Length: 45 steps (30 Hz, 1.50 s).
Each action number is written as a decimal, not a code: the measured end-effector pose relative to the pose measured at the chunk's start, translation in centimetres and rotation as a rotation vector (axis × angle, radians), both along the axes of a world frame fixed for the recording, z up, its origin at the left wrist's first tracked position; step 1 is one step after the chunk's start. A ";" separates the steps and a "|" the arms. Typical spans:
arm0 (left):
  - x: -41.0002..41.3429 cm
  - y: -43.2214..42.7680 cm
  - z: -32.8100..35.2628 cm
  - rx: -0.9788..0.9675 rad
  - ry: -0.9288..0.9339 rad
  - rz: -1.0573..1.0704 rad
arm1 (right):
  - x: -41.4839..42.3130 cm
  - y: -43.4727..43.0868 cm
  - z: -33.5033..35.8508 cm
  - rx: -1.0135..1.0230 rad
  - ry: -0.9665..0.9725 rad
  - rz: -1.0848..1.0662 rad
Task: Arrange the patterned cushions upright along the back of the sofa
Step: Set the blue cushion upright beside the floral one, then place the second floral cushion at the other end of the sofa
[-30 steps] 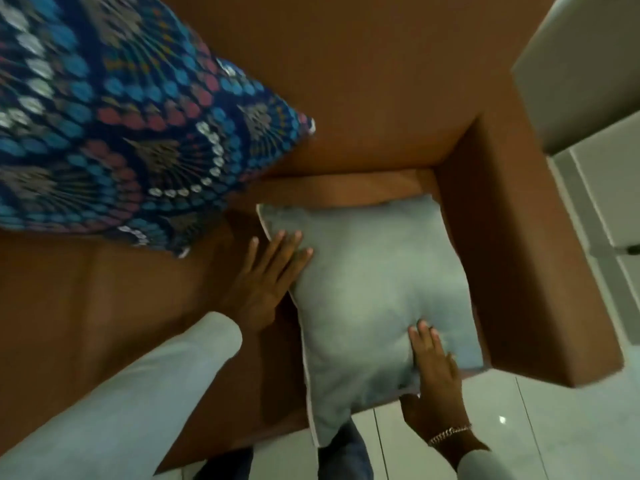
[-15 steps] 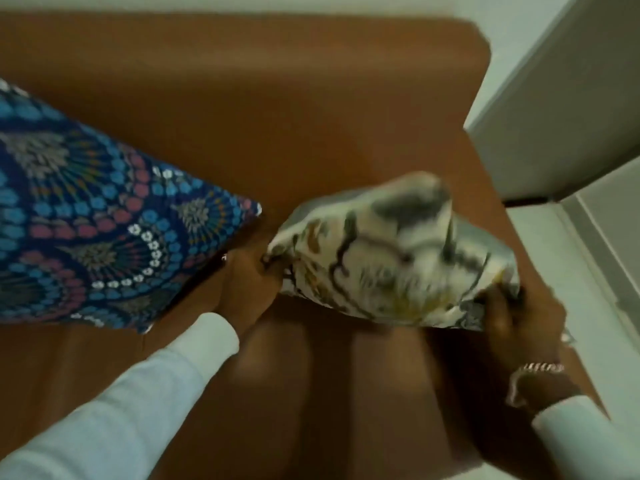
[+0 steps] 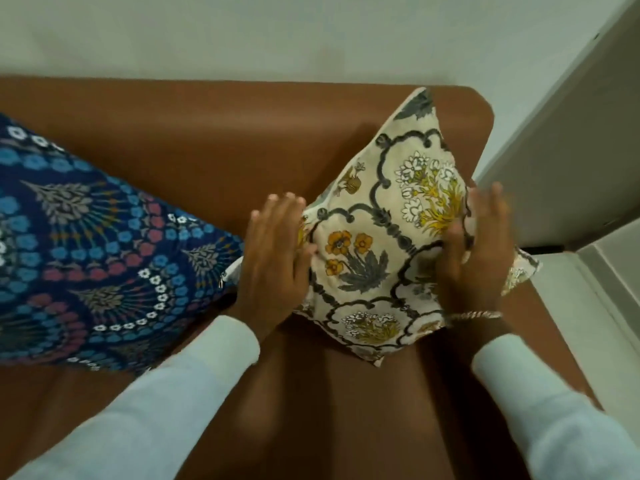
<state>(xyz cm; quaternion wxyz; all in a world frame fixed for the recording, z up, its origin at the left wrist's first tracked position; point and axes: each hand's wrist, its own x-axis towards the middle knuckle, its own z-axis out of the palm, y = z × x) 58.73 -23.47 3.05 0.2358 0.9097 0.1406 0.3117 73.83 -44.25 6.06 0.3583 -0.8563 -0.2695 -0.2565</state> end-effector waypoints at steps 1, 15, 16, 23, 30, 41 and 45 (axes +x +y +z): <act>-1.1 -0.1 0.0 0.069 0.031 -0.082 | -2.1 1.3 -0.1 -0.119 -0.057 0.096; -22.8 21.2 2.3 0.333 0.272 0.239 | -20.0 20.3 -0.6 -0.480 0.163 0.012; -23.5 22.9 2.6 0.149 0.260 0.305 | -20.9 21.1 -1.8 -0.556 0.230 -0.002; -23.9 28.3 2.0 -0.280 0.152 0.383 | -17.9 17.7 -5.6 -0.952 0.111 -0.113; -27.7 29.3 -3.6 -0.157 -0.294 0.360 | -14.0 18.3 -6.7 -0.768 0.021 -0.153; -24.8 28.2 -3.6 -0.150 -0.330 0.290 | -10.6 18.9 -5.8 -0.648 -0.033 -0.124; -21.4 26.7 -1.3 0.003 -0.094 0.262 | -14.0 20.1 -3.4 0.188 0.221 -0.049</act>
